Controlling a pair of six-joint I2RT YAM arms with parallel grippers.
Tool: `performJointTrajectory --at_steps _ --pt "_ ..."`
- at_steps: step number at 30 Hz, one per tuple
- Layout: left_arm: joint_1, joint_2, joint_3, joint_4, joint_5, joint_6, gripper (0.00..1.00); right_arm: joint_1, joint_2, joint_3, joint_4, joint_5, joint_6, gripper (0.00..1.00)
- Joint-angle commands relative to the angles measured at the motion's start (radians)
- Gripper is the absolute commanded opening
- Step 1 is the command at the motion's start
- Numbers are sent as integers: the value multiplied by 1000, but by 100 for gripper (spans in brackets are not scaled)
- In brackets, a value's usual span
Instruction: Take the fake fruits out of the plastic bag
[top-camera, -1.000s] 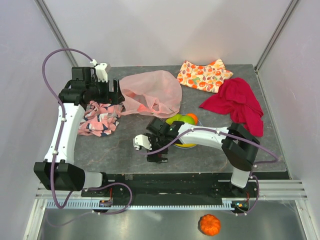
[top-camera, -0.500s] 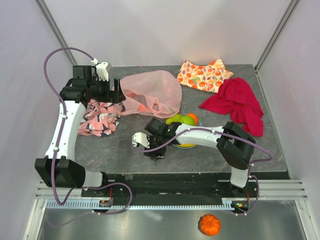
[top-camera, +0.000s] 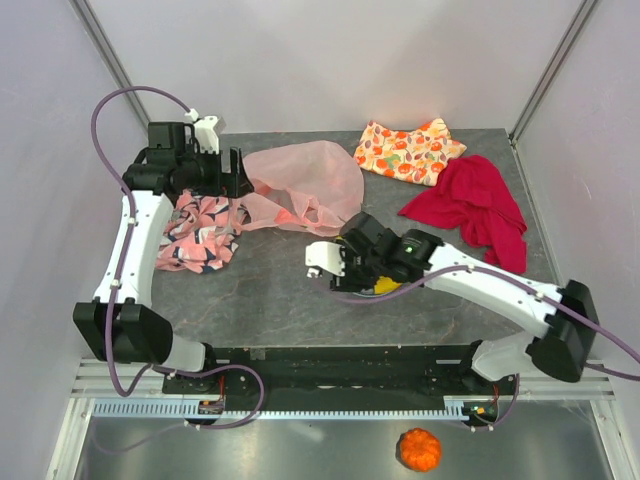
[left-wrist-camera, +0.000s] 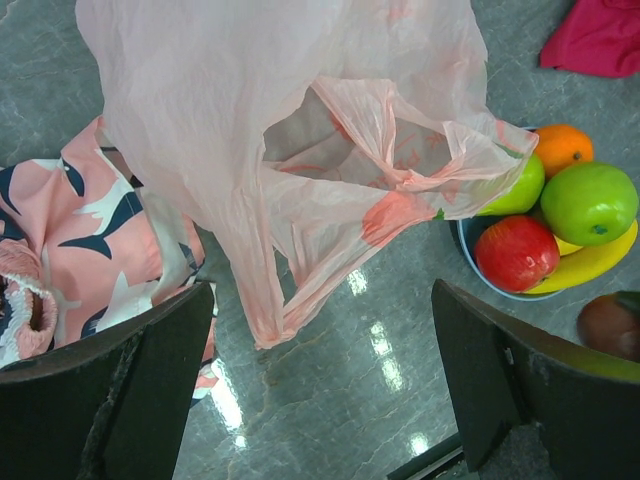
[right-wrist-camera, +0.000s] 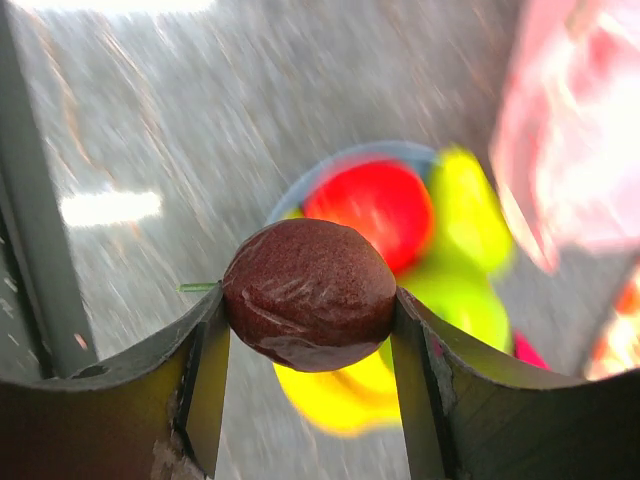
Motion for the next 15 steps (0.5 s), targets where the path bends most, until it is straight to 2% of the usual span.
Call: performJointTrajectory --at_steps 1,7,15 --pt "5 17 48 31 27 -20 96 -34 -77 -78 -90 159 -27 42" --pt "3 40 59 30 32 -20 96 -117 -57 -95 -60 162 47 42" --pt "2 50 54 30 26 -16 96 -119 -28 -149 22 188 -43 45"
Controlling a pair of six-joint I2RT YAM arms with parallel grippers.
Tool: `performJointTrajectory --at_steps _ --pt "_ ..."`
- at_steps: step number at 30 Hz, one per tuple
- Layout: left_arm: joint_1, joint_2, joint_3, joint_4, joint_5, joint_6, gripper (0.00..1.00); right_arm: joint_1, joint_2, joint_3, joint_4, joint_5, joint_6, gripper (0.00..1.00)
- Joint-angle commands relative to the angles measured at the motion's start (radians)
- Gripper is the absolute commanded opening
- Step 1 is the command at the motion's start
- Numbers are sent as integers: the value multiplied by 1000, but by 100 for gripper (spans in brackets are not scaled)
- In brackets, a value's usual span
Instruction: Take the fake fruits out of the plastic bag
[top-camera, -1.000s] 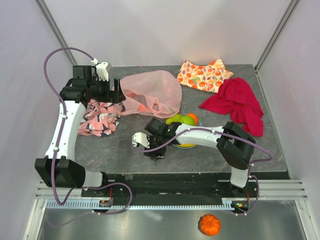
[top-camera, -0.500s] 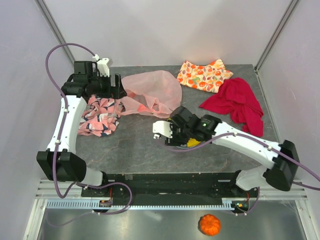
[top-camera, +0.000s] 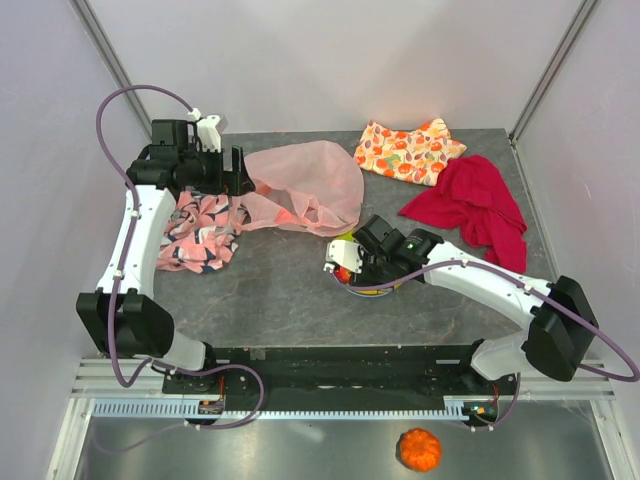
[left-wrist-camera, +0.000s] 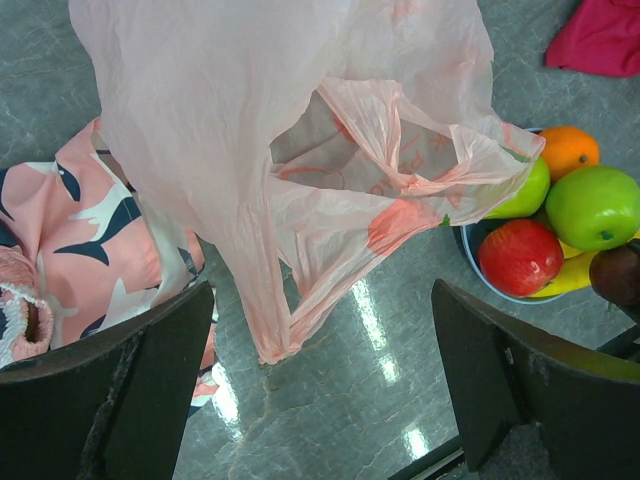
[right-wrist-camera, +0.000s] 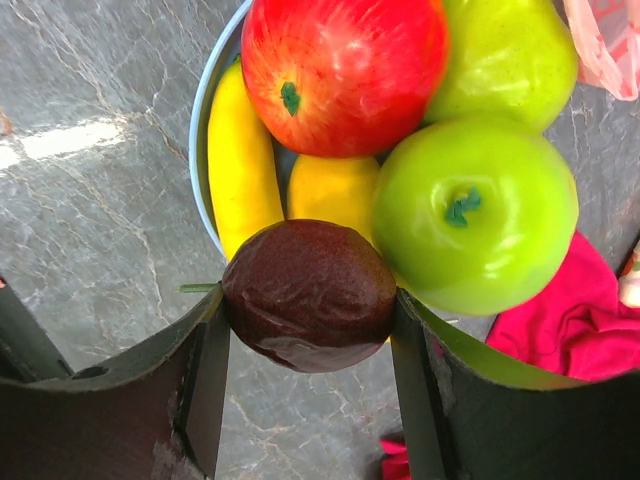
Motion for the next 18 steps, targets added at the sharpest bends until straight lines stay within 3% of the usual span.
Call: performJointTrajectory --at_steps 1,8,18 --pt "3 0 32 24 19 -14 96 2 10 -13 76 32 -68 46" --pt "3 5 24 26 22 -13 96 3 62 0 93 37 -98 52" --pt "3 6 24 26 30 -16 96 14 89 7 76 50 -87 72"
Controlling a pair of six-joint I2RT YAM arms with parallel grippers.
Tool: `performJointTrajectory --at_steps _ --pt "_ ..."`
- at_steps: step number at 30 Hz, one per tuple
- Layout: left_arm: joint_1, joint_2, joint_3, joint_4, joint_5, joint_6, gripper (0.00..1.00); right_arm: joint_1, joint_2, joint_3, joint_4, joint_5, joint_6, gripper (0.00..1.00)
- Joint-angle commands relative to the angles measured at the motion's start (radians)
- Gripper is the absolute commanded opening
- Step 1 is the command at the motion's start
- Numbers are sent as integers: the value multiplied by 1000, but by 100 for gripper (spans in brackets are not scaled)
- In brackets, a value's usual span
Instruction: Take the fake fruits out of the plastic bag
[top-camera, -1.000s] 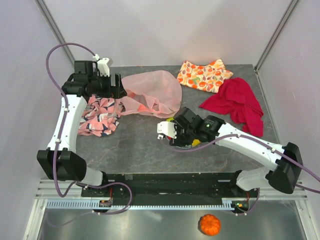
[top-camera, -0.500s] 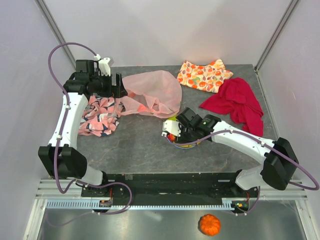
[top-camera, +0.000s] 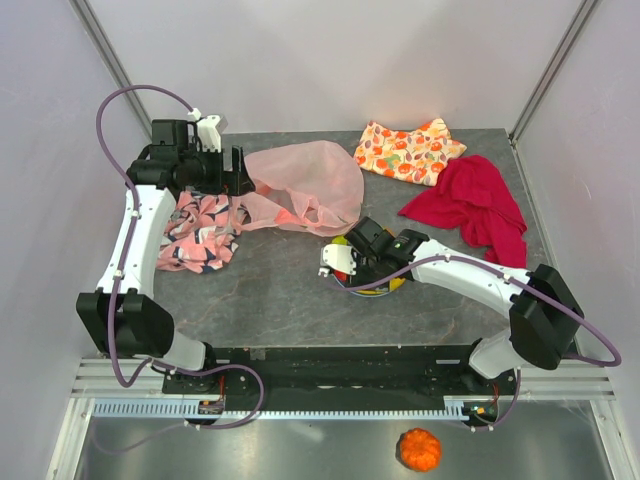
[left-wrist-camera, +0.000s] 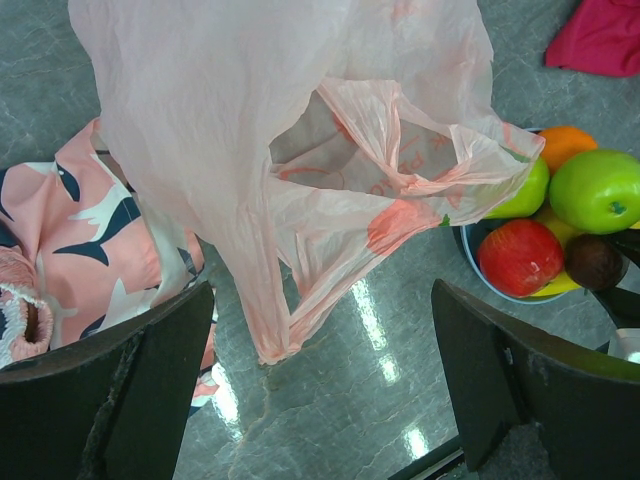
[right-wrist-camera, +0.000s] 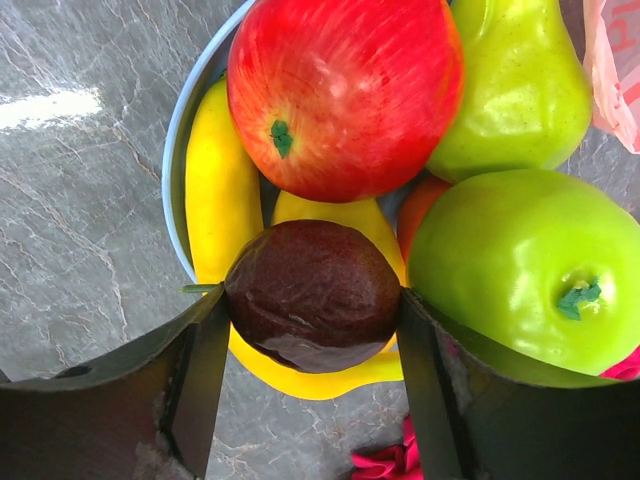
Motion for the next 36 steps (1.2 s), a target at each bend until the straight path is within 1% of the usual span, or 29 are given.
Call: performJointTrajectory --at_steps 1,6,13,26,29,31,36 --pt "3 6 26 27 30 -16 96 8 -5 17 6 20 0 73" --pt "3 16 32 27 37 -19 96 15 -11 15 -9 23 8 80" --pt "3 20 40 27 47 -22 96 29 -29 44 -25 30 24 83" --pt "3 46 75 27 63 -28 96 61 -69 132 -158 50 67 86" --pt "3 60 93 28 73 -33 96 68 -86 173 -207 56 73 86" --pt "2 66 106 25 77 -34 96 68 -98 233 -251 59 73 87" --pt "2 92 129 24 53 -36 96 63 -103 403 -250 87 80 90"
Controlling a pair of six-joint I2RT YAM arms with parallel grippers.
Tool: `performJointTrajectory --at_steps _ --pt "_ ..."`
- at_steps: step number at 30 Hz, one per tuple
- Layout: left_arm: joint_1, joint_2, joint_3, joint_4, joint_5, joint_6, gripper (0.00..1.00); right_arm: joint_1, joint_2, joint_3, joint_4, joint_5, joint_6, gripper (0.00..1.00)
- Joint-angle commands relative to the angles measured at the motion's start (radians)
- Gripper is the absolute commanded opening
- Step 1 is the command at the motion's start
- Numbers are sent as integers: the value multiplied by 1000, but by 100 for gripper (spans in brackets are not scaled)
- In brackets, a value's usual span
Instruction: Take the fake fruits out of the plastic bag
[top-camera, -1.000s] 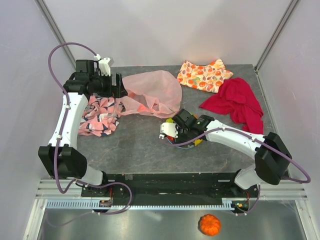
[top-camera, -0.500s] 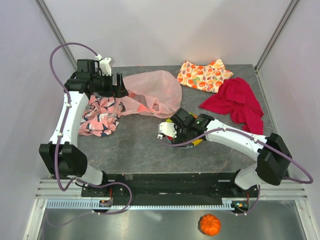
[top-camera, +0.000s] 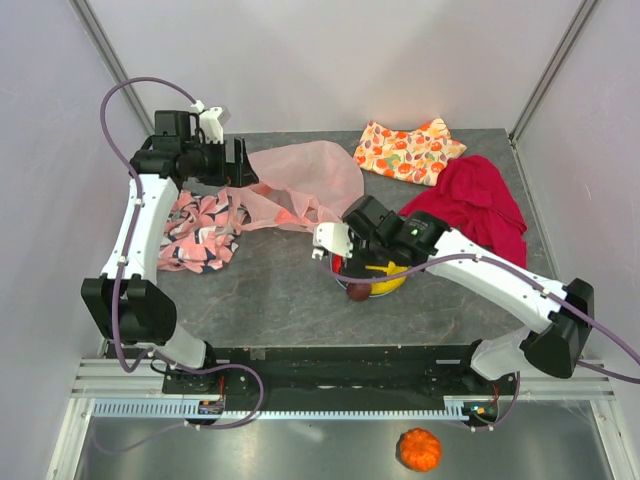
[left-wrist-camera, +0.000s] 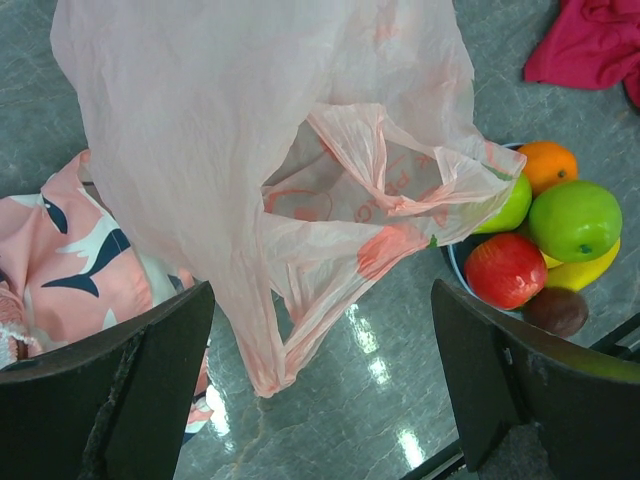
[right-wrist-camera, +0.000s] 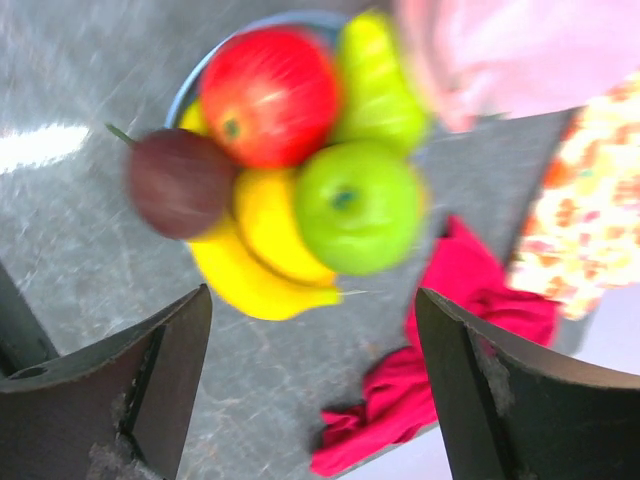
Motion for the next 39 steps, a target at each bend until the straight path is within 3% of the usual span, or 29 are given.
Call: performJointTrajectory --at_steps 1,6,11,14,20,26,34,39 --pt "2 22 59 21 3 -25 96 -6 -34 171 10 42 40 91" --pt "2 40 84 10 9 -26 96 -51 44 210 66 19 80 91" --pt "2 34 70 4 4 -26 96 -46 28 55 55 -344 -58 90" --pt "2 22 72 -3 6 -26 96 -32 92 50 15 -493 1 89" --pt "2 -32 -11 -19 71 -3 95 -38 172 44 -29 -671 -43 89" --pt "2 -119 -151 26 70 -26 95 31 161 -29 -54 -715 -38 88" --pt "2 -190 -230 85 56 -52 94 175 94 -283 196 -675 193 91" --pt "2 -251 -235 84 17 -37 94 216 147 -289 303 -636 290 92"
